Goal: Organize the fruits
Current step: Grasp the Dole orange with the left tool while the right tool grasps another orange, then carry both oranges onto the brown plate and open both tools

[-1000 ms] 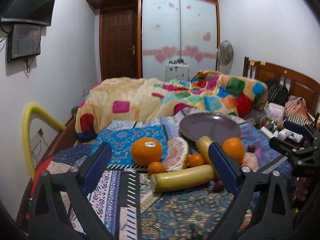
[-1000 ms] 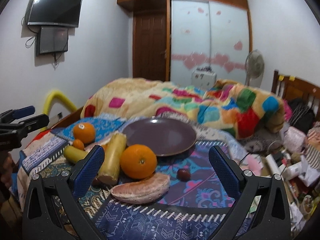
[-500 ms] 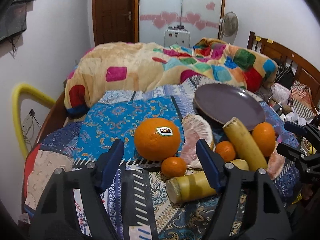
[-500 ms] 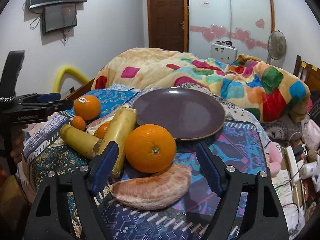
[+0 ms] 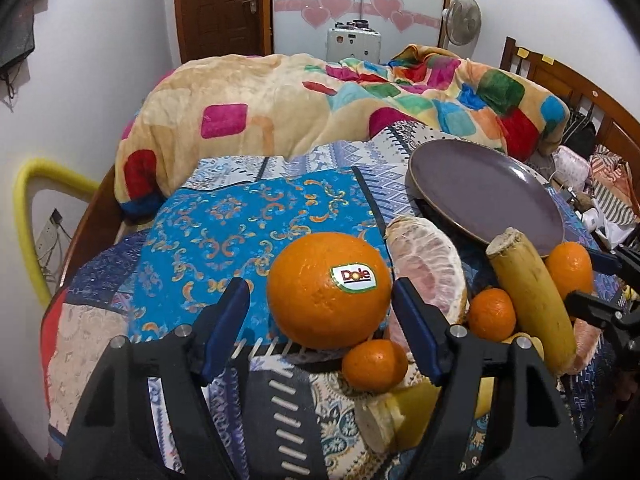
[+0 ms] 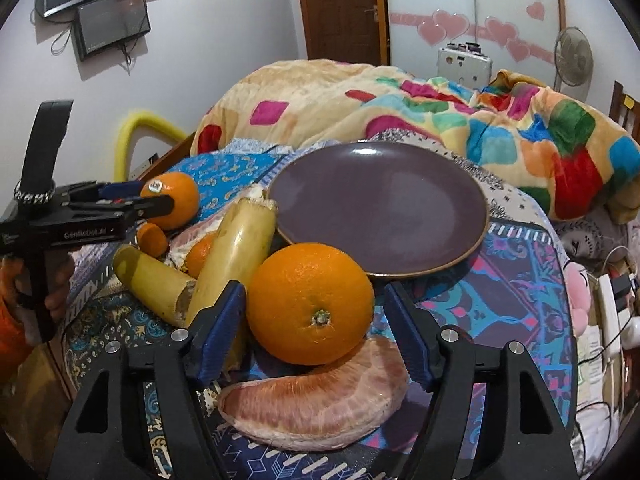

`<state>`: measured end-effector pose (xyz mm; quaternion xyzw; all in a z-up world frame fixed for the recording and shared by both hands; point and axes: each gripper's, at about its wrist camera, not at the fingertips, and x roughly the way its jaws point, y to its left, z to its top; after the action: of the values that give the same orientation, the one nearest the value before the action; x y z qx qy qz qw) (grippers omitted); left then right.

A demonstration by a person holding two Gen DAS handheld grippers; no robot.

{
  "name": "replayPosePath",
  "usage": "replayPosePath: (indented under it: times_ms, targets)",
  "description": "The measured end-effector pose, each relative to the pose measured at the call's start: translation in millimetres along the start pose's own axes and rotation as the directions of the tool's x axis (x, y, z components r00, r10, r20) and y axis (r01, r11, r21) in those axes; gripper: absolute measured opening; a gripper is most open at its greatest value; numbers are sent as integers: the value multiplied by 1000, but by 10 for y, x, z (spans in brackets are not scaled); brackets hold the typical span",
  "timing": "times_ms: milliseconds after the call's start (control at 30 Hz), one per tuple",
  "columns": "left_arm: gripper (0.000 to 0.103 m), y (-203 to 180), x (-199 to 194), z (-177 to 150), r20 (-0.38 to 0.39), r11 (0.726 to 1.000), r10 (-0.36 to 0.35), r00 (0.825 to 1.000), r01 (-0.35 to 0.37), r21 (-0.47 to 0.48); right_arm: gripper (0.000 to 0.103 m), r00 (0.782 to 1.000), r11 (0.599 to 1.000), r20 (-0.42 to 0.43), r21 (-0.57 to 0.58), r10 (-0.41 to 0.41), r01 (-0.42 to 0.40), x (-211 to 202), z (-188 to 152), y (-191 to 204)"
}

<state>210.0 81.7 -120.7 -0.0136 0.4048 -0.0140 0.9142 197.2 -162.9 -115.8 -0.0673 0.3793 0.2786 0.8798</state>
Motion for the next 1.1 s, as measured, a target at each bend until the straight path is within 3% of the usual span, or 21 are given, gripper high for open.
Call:
replayPosePath:
  times_ms: [400,567,667,867,1100]
  targets:
    - [69,16,224,4,-64,999,-31,997,29,-32,64,996,995,-36,47,86,-84,87,26,-68]
    - [68,-11,173,-5,-59,1000,-10,998,9,-17,63,998,997,-27,41,64,-63,61,25,-45]
    - [68,-43,84,-9,-44,1000,15,999,-15,2,63,999,998,-8,43,47,-46,1,33,-61]
    - [68,-77,-192,76,6,1000,-7,1000,7,-12,63,999,998,46,50,23,-26,-207,99,-122]
    - [68,-378,-548,248,99,998,-10,995,5,55,63,991,998,129,54,-21,14,-461,235,-248]
